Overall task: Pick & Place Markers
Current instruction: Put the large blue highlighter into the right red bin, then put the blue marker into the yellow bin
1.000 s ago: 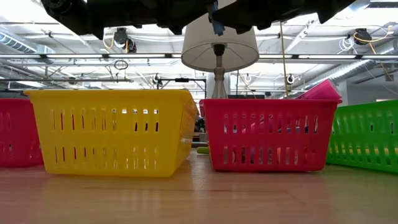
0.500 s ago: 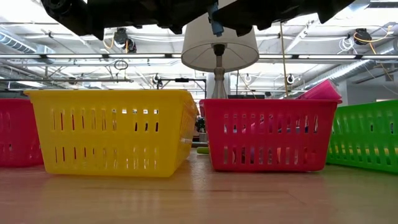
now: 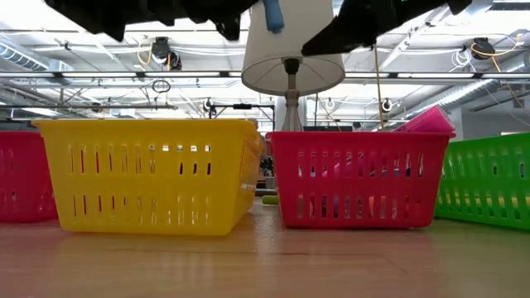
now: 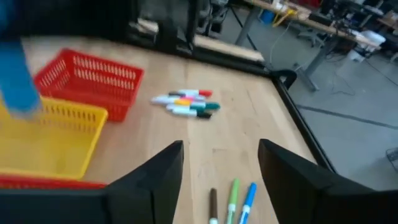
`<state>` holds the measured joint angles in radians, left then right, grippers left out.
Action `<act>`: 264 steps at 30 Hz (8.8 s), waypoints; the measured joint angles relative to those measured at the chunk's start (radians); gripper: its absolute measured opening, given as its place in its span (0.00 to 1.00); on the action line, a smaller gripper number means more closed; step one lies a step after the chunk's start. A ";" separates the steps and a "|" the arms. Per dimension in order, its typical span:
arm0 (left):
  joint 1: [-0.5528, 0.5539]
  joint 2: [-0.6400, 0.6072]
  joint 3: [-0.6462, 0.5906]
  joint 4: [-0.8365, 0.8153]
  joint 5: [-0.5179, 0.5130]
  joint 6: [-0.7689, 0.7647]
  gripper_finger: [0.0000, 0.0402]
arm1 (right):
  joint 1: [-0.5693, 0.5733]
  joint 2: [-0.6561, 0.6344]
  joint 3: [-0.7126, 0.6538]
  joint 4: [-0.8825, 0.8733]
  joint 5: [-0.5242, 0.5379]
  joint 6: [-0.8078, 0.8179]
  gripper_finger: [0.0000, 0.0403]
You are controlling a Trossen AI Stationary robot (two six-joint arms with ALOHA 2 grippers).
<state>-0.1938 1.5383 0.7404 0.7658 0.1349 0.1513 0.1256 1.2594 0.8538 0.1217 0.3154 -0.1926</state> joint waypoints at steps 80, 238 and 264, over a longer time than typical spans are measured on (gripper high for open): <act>0.078 -0.129 0.197 -0.315 0.134 -0.249 0.38 | 0.424 0.254 0.071 -0.122 -0.290 0.201 0.01; 0.360 -0.342 -0.130 -0.215 0.048 -0.164 0.31 | 0.565 0.118 -0.021 -0.792 -0.373 1.286 0.00; 0.360 -0.342 -0.130 -0.216 0.050 -0.157 0.31 | 0.376 0.050 -0.023 -1.022 -0.047 1.056 0.00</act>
<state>0.1658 1.1965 0.6109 0.5499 0.1844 -0.0056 0.5014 1.3097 0.8310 -0.9006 0.2685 0.8632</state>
